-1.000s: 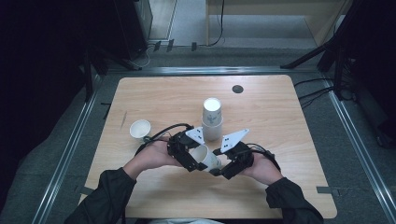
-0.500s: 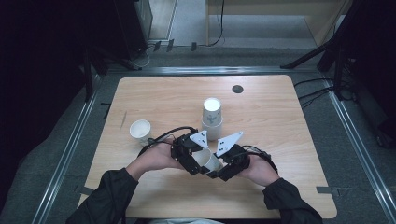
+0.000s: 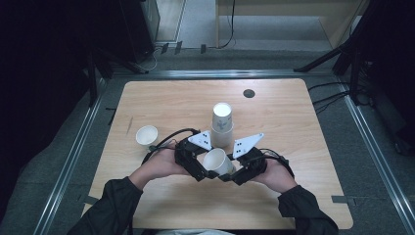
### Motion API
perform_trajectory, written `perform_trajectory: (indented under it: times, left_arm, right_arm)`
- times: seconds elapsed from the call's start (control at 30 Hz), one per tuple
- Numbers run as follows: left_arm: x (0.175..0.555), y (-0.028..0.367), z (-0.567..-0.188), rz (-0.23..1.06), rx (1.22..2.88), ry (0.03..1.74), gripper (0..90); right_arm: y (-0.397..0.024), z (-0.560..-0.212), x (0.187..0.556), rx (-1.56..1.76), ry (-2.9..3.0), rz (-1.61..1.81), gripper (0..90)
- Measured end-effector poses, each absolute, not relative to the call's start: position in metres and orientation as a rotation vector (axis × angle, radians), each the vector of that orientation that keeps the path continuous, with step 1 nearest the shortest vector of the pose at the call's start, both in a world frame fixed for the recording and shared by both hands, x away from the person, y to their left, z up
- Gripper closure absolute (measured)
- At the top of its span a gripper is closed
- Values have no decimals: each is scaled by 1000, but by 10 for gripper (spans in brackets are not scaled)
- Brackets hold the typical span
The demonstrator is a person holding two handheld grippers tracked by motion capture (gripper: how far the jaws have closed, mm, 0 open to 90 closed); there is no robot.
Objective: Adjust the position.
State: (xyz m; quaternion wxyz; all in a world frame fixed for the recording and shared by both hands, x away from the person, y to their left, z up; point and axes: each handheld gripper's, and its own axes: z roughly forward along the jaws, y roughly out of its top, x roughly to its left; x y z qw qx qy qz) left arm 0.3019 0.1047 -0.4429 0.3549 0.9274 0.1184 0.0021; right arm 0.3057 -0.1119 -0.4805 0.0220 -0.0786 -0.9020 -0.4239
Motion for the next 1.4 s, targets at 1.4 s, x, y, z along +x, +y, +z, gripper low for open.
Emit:
perform_trajectory:
  times: [1.4]
  left_arm:
    - [279, 145, -433, 49, 2034, 482, 246]
  right_arm:
    - [-79, -458, 318, -99, -2572, -1438, 335]
